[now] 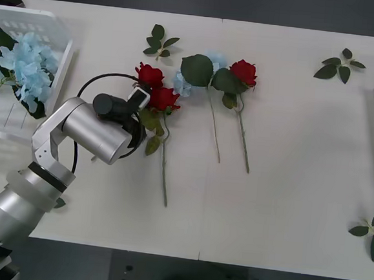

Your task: Put the red flowers into the right box and the blue flowers into the left box

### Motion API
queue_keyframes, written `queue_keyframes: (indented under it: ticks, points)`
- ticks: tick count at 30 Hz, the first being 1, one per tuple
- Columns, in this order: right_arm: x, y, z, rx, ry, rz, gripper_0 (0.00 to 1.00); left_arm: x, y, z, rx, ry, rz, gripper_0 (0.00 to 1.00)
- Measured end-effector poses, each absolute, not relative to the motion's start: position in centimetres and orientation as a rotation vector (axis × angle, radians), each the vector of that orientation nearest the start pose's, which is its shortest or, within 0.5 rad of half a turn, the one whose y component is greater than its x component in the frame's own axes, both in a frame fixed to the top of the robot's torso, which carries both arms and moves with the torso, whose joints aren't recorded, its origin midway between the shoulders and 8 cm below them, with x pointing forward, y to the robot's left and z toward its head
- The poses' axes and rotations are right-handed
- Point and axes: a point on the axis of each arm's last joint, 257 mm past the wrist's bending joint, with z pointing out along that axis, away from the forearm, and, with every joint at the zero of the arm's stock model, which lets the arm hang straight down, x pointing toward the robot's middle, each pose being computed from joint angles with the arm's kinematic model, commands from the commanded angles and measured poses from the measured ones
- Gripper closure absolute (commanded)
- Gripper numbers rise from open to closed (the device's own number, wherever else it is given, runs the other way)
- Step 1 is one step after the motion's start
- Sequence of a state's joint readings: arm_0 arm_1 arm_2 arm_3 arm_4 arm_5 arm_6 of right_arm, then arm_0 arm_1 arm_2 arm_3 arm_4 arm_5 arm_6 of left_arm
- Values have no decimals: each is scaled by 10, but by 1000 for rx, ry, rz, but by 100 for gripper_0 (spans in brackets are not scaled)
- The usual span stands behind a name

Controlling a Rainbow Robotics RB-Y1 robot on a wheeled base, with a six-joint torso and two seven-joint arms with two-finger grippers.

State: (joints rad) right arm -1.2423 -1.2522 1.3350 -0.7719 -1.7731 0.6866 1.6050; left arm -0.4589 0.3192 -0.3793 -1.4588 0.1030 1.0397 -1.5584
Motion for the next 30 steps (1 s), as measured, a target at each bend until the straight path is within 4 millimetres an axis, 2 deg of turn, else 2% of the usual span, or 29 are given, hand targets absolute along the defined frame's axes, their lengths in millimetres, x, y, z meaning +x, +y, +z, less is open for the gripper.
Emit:
queue_keyframes:
  ticks: [5,8,11,14,15,16,17,18,19,20,22,23,25,27,30]
  points:
    - [589,-609,-95,161,2325,-332,100,575,167,-311,571,2240,191,0]
    - [584,-643,-85,157,2283,-452,100,580,164,-310,568,2219,173,4]
    - [579,-663,-81,119,2267,-552,100,582,161,-310,561,2221,155,7]
    - [577,-665,-82,115,2273,-563,99,582,162,-311,502,2246,85,7]
    - [577,-665,-82,115,2273,-562,75,583,164,-312,469,2252,55,8]
    - [577,-665,-82,116,2272,-561,58,584,167,-312,437,2255,32,8]
    - [577,-664,-82,116,2272,-561,29,585,171,-312,405,2254,12,10]
    - [577,-664,-82,116,2272,-560,5,585,175,-312,379,2253,-4,12]
    - [578,-664,-82,116,2272,-560,0,585,178,-313,355,2254,-21,15]
    - [578,-664,-82,116,2272,-559,0,584,181,-315,329,2258,-41,17]
    - [578,-663,-83,116,2272,-557,0,584,186,-314,293,2253,-64,35]
    - [578,-663,-83,117,2272,-555,0,584,188,-314,281,2250,-71,40]
    - [579,-662,-83,120,2272,-551,0,585,192,-314,264,2240,-79,73]
    - [579,-661,-83,123,2272,-546,0,586,197,-313,259,2234,-73,83]
    - [580,-658,-85,133,2271,-526,0,586,202,-313,258,2234,-66,88]
